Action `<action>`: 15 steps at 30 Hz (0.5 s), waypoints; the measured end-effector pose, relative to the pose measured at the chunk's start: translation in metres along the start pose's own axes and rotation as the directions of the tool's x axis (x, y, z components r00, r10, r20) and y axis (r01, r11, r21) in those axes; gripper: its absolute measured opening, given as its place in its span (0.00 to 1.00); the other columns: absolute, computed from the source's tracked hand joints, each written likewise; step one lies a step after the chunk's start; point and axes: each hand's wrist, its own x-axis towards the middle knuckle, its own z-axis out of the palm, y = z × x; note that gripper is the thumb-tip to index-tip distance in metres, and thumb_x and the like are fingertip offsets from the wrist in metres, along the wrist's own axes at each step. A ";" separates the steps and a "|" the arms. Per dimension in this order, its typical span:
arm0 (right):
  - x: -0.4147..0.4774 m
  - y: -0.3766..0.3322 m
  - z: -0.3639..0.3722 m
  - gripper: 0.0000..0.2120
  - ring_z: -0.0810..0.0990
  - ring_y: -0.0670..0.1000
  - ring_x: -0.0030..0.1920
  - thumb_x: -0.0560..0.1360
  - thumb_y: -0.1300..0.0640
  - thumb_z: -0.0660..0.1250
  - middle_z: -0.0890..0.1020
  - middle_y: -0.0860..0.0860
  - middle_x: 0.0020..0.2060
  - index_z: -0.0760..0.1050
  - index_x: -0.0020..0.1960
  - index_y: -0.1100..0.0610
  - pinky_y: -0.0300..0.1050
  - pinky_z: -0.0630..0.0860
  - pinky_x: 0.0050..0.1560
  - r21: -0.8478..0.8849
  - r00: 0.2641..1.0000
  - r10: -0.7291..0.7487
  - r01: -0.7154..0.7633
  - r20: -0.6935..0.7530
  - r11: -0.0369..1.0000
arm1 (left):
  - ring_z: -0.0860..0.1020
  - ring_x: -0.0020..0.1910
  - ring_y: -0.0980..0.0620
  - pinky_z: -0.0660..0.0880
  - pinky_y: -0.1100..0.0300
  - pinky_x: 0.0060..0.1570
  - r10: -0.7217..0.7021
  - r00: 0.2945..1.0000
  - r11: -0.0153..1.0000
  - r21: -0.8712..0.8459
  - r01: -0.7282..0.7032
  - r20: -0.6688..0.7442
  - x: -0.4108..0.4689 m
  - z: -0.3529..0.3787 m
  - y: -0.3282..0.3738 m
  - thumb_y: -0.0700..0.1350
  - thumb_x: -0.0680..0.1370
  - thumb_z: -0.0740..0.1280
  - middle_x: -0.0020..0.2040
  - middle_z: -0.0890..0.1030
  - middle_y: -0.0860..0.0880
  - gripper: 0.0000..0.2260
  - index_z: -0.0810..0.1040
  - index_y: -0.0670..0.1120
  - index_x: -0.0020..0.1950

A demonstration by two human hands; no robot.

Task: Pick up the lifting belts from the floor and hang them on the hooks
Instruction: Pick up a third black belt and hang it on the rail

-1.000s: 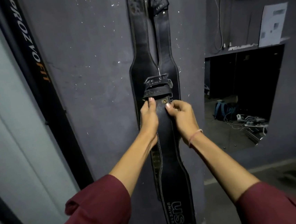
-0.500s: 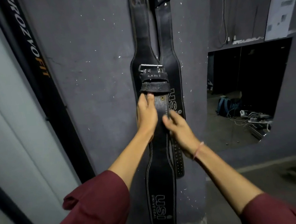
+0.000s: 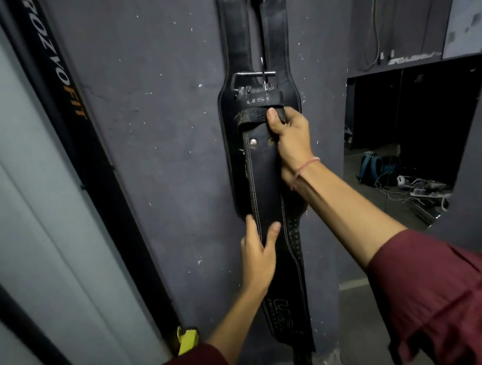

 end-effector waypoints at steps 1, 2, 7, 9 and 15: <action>-0.001 0.001 -0.002 0.05 0.77 0.45 0.35 0.80 0.63 0.62 0.78 0.51 0.37 0.74 0.46 0.59 0.37 0.75 0.35 0.004 1.000 0.008 -0.008 -0.013 1.000 | 0.66 0.74 0.52 0.58 0.58 0.75 0.016 1.000 0.999 -0.031 -0.016 -0.005 -0.001 0.002 -0.006 0.65 0.78 0.58 0.74 0.69 0.48 0.33 0.61 0.48 0.78; -0.003 0.003 -0.005 0.07 0.76 0.45 0.35 0.80 0.64 0.62 0.78 0.50 0.36 0.73 0.44 0.58 0.37 0.74 0.35 0.000 1.000 0.014 -0.014 -0.021 1.000 | 0.66 0.74 0.54 0.59 0.59 0.74 0.004 1.000 0.997 -0.075 -0.004 0.002 -0.001 0.004 -0.002 0.62 0.80 0.57 0.74 0.70 0.48 0.30 0.63 0.47 0.78; -0.017 0.014 -0.021 0.05 0.77 0.42 0.35 0.80 0.66 0.62 0.78 0.50 0.37 0.72 0.47 0.58 0.33 0.75 0.34 -0.050 0.999 -0.004 0.006 0.042 0.999 | 0.60 0.77 0.54 0.53 0.59 0.76 -0.027 0.999 0.962 -0.273 0.019 -0.027 0.042 -0.003 0.064 0.69 0.77 0.48 0.78 0.62 0.49 0.37 0.59 0.47 0.79; -0.021 0.021 -0.026 0.04 0.79 0.51 0.44 0.80 0.66 0.62 0.80 0.56 0.44 0.72 0.54 0.63 0.40 0.78 0.44 -0.024 0.997 -0.012 0.014 0.082 1.000 | 0.67 0.74 0.52 0.60 0.51 0.76 -0.038 0.999 0.939 -0.343 0.027 -0.026 0.071 -0.010 0.087 0.79 0.69 0.47 0.75 0.70 0.49 0.46 0.66 0.50 0.76; -0.025 0.025 -0.037 0.09 0.78 0.55 0.50 0.80 0.67 0.61 0.80 0.58 0.49 0.72 0.59 0.66 0.49 0.76 0.55 -0.023 0.990 0.006 -0.003 0.138 1.000 | 0.83 0.43 0.55 0.80 0.63 0.43 0.053 0.998 0.880 -0.471 -0.067 -0.042 0.116 -0.032 0.140 0.53 0.84 0.54 0.47 0.84 0.46 0.22 0.79 0.37 0.60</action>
